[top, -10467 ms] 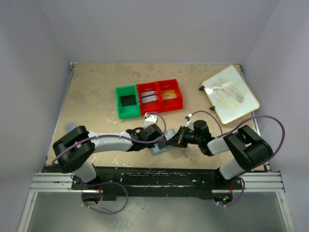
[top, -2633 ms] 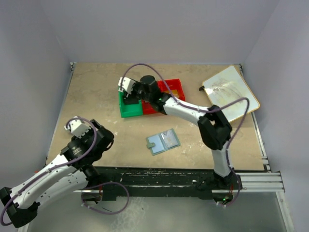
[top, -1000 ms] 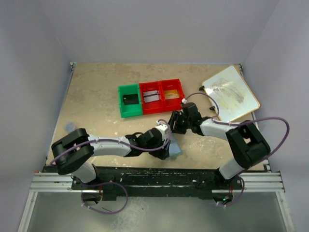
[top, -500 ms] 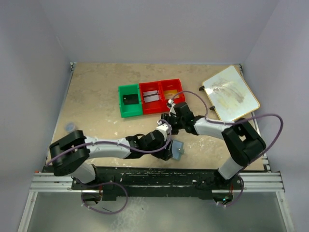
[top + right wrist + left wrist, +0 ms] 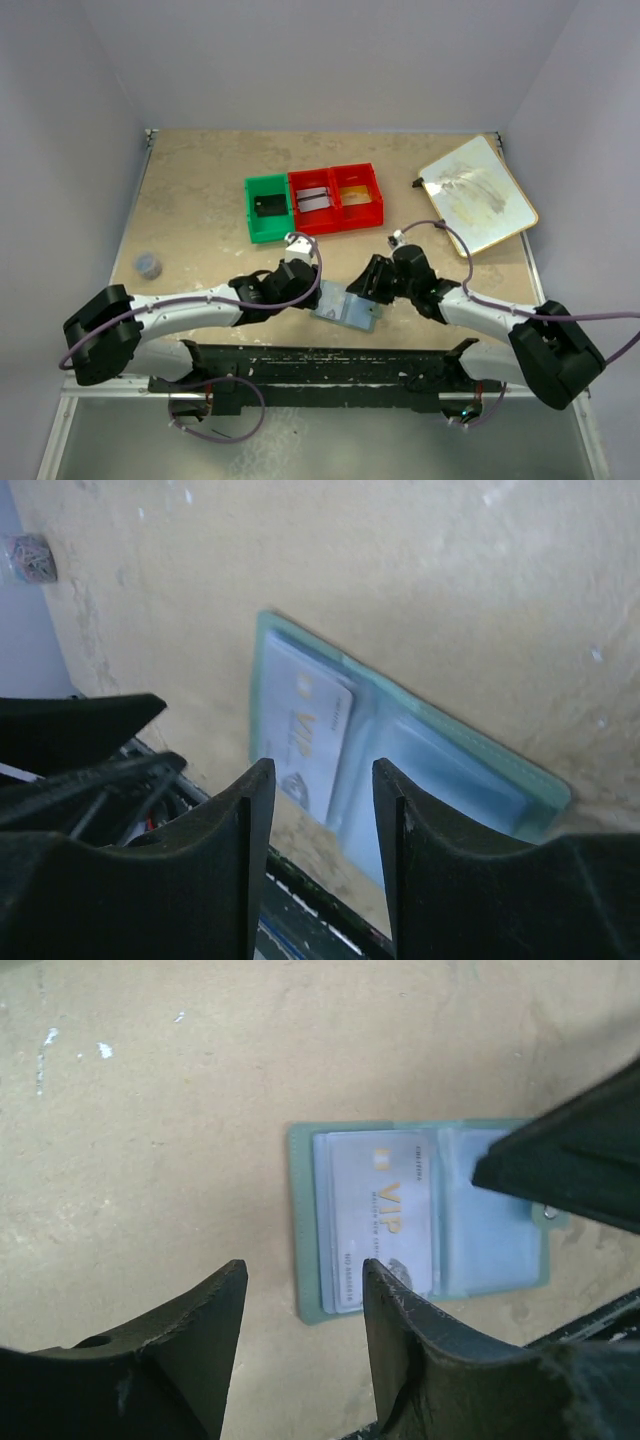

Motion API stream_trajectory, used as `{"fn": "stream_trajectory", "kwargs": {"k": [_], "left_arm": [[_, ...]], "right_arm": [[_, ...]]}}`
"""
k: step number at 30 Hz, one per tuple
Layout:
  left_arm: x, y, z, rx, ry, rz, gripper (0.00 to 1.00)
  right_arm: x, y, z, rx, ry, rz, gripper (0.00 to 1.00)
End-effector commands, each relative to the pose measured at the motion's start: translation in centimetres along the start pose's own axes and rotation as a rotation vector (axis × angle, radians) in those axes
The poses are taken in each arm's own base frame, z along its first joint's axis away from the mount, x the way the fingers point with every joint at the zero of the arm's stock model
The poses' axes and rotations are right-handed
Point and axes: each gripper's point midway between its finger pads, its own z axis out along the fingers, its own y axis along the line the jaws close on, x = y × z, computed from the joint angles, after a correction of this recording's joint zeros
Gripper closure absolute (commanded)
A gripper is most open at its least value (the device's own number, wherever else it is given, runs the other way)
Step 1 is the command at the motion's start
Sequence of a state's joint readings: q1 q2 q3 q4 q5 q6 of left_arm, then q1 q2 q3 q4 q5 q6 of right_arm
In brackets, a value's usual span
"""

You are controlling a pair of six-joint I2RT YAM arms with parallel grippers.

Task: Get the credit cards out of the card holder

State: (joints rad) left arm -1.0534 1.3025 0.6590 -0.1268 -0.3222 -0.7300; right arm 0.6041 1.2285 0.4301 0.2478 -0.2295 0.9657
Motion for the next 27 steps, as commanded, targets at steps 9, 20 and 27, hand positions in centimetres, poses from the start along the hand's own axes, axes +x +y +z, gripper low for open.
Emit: {"fn": "stream_trajectory", "kwargs": {"k": [9,20,27], "left_arm": [[-2.5,-1.9,1.9,0.008,-0.027,-0.017,0.66],[0.1,-3.9,3.3,0.107,0.105,0.076,0.77],[2.0,-2.9,4.4,0.034,0.179,0.109,0.86]], "right_arm": [[2.0,2.2,0.6,-0.194,0.049,0.121,0.62],[3.7,-1.2,1.7,-0.078,0.083,0.167,0.62],[4.6,-0.5,2.6,-0.176,0.122,0.198,0.73]]}}
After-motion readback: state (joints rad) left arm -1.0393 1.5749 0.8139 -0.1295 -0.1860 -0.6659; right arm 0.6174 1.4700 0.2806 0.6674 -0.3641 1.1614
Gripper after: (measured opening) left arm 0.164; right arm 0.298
